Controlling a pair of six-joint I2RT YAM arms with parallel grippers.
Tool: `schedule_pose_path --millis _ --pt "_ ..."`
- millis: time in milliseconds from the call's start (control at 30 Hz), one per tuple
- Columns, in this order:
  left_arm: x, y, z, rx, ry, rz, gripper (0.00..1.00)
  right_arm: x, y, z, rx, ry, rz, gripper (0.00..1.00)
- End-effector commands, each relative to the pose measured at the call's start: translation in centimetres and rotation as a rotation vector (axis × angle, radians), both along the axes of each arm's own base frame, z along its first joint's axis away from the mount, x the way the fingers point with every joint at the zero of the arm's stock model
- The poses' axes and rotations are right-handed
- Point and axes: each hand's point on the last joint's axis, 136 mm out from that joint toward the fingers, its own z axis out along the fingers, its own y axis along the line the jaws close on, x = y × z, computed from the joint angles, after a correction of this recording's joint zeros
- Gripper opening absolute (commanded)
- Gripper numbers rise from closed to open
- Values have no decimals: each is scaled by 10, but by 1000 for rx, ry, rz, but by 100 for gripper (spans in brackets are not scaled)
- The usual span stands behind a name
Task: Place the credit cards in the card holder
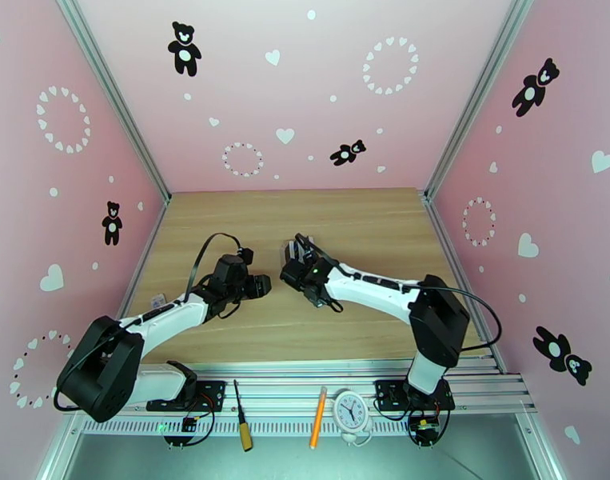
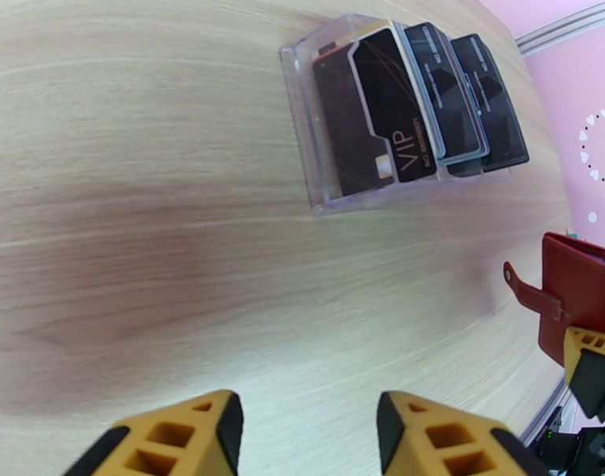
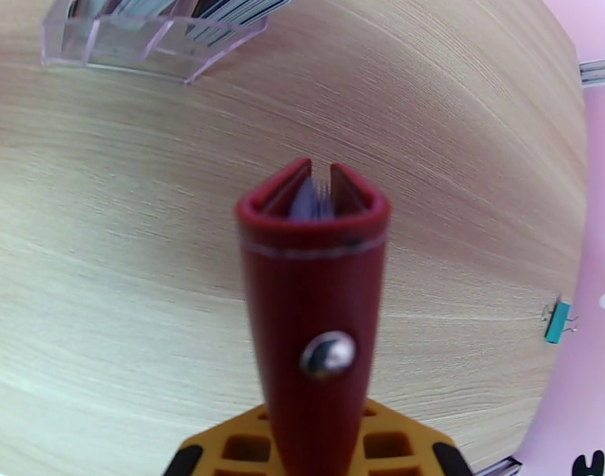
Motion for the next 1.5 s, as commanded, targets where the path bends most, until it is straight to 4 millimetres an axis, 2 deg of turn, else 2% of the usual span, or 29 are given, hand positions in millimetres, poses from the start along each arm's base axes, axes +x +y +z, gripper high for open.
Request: schedule_pose_path --millis 0,367,467,600,900,1133,1467 --pt "2 9 3 7 -17 40 52 2 4 0 -68 -26 6 0" --pt "3 24 4 36 -25 104 53 -7 41 -28 -119 -6 53 1" --pt "4 26 4 40 -24 113 53 -11 51 -34 -75 13 56 5" --pt "3 26 0 46 -11 112 53 -15 62 -41 -30 42 64 15" --pt "3 25 -2 49 -1 108 53 -24 85 -56 57 105 88 23" --pt "4 25 -3 51 3 106 53 -29 99 -58 120 134 103 39" --pt "4 23 -6 48 16 98 53 -31 111 -49 191 145 121 41"
